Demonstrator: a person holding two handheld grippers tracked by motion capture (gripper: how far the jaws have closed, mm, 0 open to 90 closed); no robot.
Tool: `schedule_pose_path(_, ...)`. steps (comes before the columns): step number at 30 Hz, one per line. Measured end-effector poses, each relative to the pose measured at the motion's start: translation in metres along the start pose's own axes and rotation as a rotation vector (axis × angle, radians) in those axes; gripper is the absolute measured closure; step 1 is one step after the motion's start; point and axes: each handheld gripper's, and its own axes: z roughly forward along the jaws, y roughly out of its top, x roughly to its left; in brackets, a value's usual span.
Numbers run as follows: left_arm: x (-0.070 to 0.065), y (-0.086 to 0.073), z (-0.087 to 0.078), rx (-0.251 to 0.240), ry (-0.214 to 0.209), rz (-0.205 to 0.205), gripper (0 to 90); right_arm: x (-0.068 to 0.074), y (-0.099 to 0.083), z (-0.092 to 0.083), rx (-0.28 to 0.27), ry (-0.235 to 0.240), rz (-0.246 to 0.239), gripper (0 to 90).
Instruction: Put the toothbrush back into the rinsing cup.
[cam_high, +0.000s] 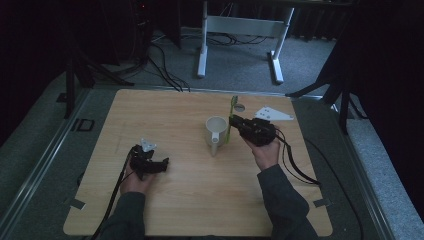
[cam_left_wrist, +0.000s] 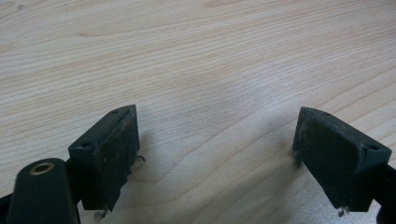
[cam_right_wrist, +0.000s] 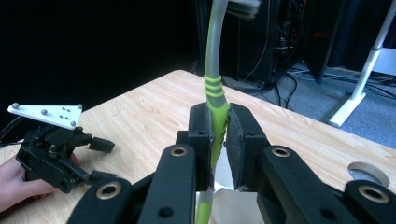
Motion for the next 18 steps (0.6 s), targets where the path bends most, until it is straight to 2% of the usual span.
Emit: schedule_pose_path(18,0.0001,0.0001,-0.0001,0.001,-0.001,0.001,15.1,0.0004,0.0016,0.0073,-0.029,-0.001,-0.002,80.4)
